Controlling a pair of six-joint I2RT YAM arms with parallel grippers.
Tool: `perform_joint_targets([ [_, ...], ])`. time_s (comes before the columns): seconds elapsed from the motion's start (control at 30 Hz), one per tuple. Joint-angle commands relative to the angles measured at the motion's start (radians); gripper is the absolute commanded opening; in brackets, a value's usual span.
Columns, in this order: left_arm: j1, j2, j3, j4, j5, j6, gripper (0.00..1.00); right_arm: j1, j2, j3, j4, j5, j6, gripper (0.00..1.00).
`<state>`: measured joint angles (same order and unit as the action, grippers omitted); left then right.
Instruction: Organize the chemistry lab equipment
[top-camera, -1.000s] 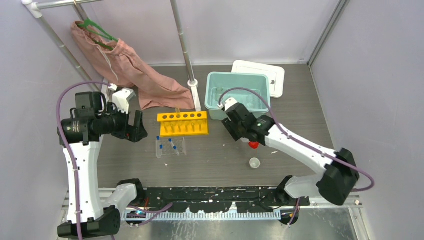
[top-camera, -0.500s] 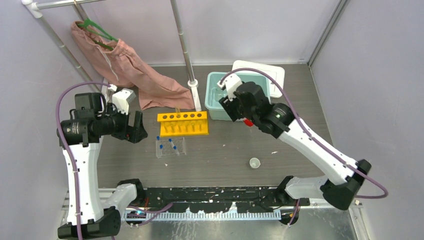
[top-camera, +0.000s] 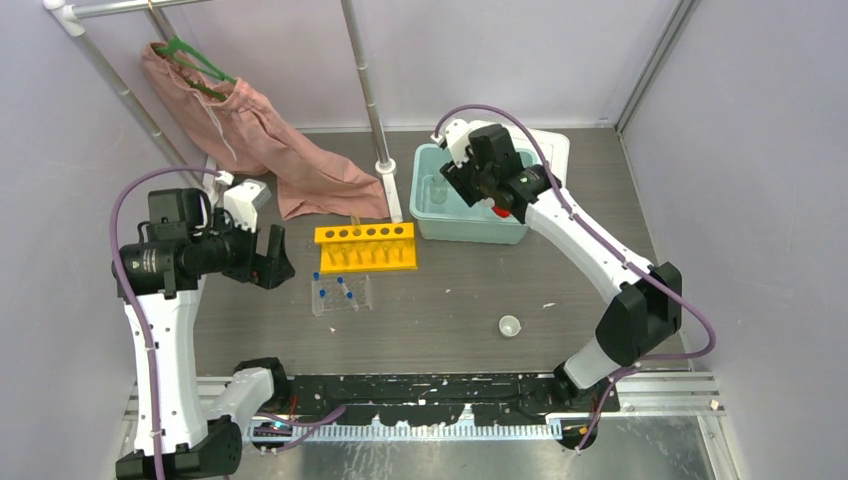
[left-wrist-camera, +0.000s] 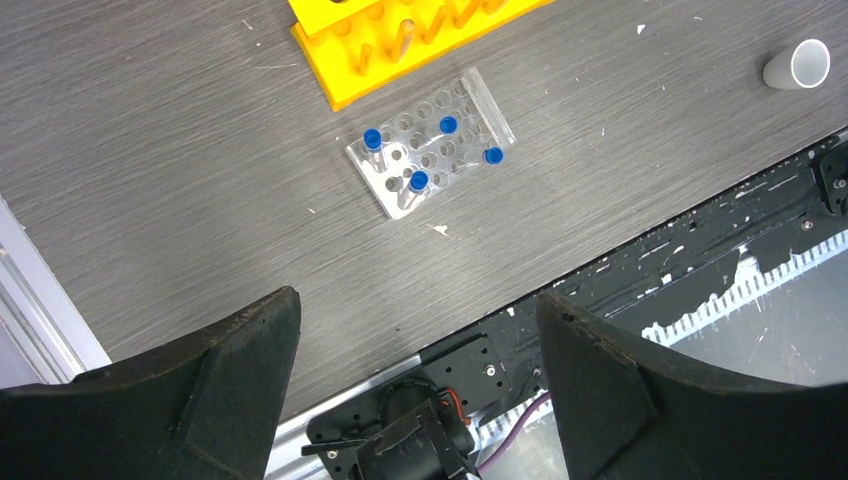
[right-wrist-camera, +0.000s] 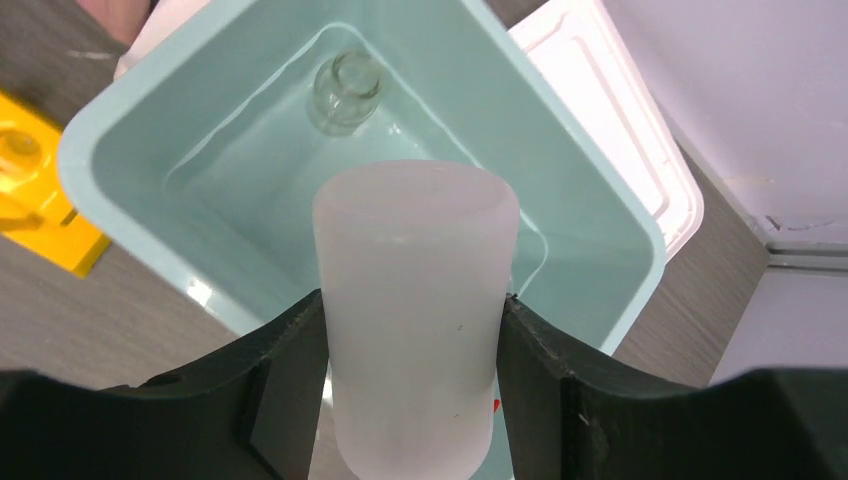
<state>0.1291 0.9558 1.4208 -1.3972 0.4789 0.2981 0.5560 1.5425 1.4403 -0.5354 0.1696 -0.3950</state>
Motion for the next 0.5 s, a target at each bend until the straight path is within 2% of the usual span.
perform_joint_targets([
  [0.0,-0.002,-0.017,0.023,-0.006,0.001,0.018,0.88,-0.016,0.036,0.082,0.1,-0.048,-0.044,0.61],
  [0.33,-0.001,-0.021,0.038,-0.026,0.01,0.034,0.88,-0.021,0.192,0.111,0.109,-0.059,-0.074,0.62],
  [0.47,-0.002,-0.022,0.029,-0.026,0.004,0.036,0.88,-0.021,0.218,0.089,0.11,-0.073,-0.058,0.68],
])
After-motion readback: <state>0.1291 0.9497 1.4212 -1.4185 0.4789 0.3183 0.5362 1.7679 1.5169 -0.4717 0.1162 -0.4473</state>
